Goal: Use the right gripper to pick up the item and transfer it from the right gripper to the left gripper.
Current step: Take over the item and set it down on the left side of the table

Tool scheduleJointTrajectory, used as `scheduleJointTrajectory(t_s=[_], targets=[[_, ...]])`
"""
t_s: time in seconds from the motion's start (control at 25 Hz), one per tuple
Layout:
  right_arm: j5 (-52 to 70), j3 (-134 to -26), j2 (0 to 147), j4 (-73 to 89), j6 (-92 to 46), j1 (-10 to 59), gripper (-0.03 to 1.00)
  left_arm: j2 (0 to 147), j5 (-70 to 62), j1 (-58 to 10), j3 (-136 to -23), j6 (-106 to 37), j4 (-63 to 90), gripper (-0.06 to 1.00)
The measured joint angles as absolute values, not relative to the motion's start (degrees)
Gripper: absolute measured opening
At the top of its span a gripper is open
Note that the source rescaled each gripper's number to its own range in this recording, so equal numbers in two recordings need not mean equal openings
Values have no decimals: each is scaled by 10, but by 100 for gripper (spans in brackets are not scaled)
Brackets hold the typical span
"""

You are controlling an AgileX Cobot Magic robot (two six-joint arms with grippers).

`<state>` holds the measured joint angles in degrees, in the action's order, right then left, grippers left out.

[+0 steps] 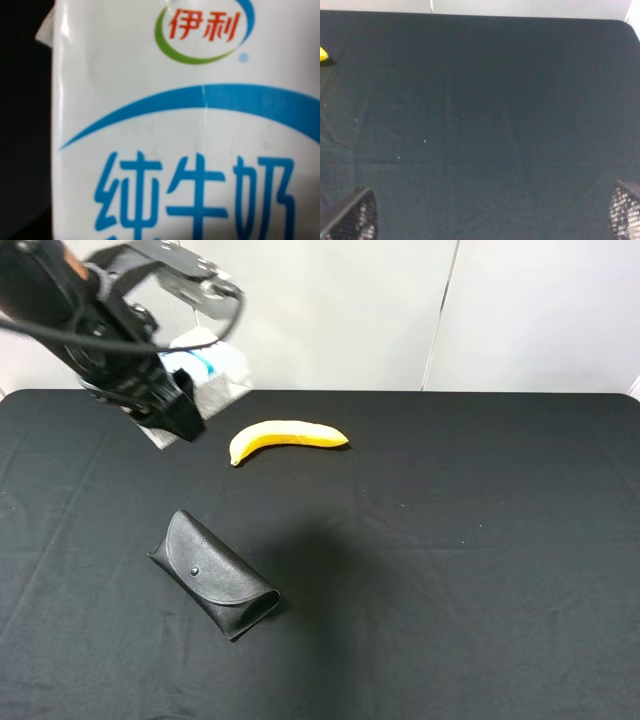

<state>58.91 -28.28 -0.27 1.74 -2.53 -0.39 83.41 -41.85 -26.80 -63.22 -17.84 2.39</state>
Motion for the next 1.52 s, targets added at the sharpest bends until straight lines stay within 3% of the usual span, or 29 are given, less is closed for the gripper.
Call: scheduleJointTrajectory(t_s=[0.36,0.68,1.52], targets=[[589,-283,-3,17,-25,-4,100,843,-418,-123,-632,-176,24,0],[589,-283,-3,17,-25,-4,100,873,-397,-45,-632,-175,38,0],[589,-283,-3,17,-24,-4,100,1057,-354,-18,-633,-160,39,0]])
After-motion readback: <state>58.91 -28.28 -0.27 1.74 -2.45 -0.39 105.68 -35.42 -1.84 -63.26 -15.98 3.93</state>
